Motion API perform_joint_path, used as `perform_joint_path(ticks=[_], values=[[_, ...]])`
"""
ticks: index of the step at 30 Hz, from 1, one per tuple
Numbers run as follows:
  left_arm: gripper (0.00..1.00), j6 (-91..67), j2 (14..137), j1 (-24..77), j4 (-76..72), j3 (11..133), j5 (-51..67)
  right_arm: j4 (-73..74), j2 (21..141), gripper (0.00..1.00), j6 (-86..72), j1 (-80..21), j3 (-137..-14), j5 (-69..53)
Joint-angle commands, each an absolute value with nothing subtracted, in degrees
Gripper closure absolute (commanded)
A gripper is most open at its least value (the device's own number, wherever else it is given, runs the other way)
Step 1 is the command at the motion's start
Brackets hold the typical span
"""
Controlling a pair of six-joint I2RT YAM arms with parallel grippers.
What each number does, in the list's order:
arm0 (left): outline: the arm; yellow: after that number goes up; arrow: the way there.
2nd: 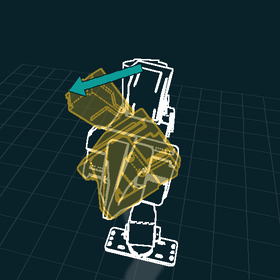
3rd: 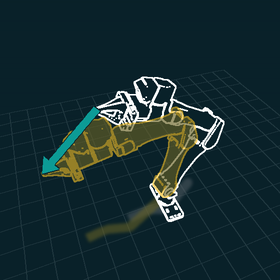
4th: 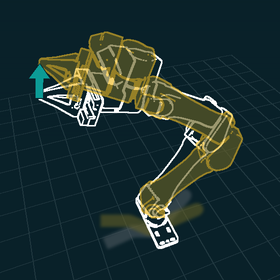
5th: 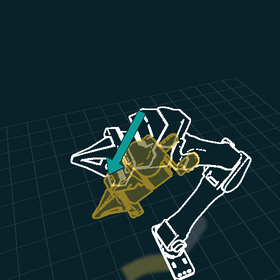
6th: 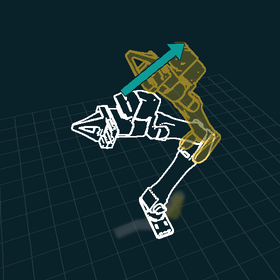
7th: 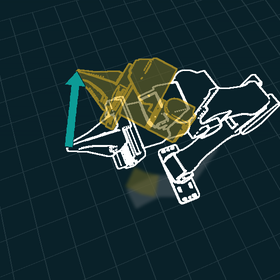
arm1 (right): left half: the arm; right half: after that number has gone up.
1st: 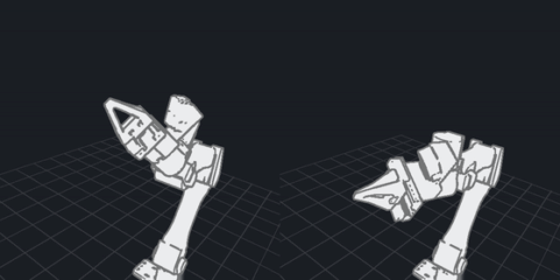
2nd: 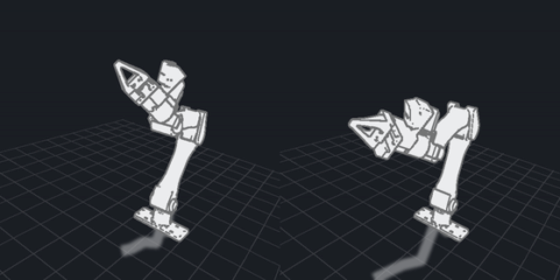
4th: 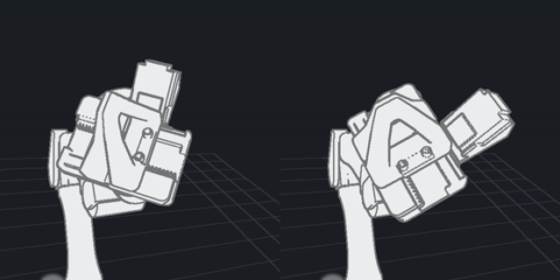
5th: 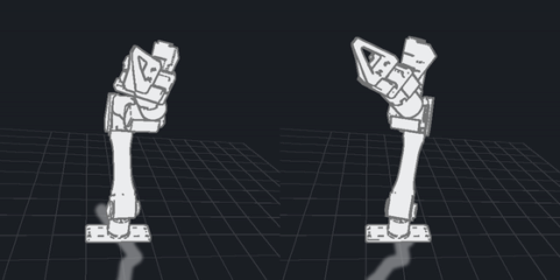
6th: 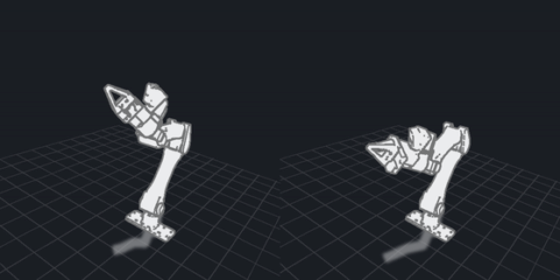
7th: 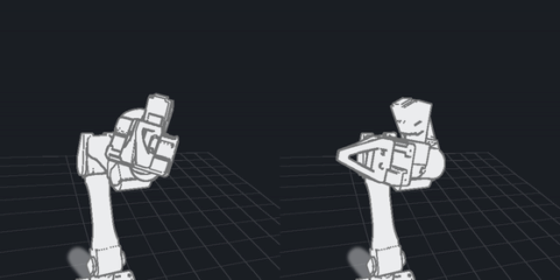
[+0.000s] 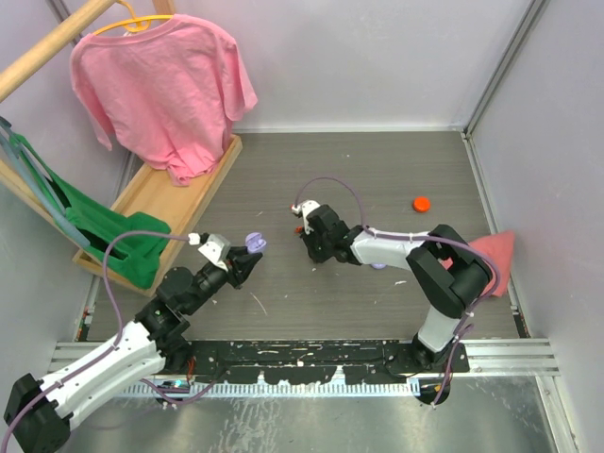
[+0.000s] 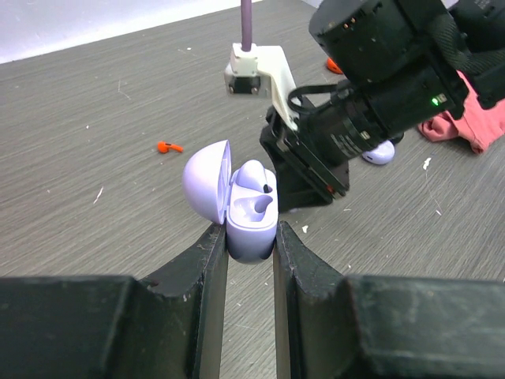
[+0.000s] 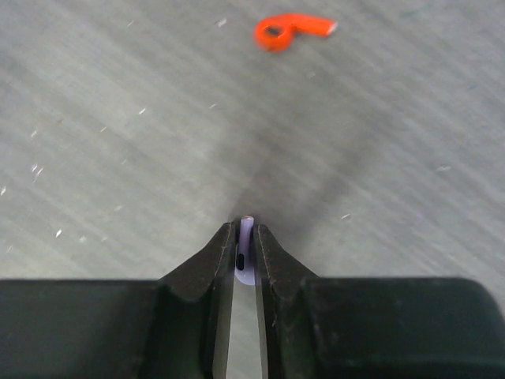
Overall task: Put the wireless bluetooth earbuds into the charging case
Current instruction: Move the earbud to the center of the board.
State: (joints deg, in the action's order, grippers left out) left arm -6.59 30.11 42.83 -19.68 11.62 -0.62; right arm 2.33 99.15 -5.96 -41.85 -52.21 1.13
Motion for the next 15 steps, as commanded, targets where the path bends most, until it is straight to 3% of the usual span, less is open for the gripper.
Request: perform_joint_path(ticks=[1, 15], values=[[1.0, -6.4, 28.6, 42.63, -21.54, 11.51, -0.08, 7.46, 95.36, 0.78, -6.48, -45.59, -50.29, 1.52], [1.0, -6.48, 27.8, 42.63, -21.27, 11.42, 0.27, 10.2, 89.65, 0.57, -6.44, -49.14, -48.35, 9.62]])
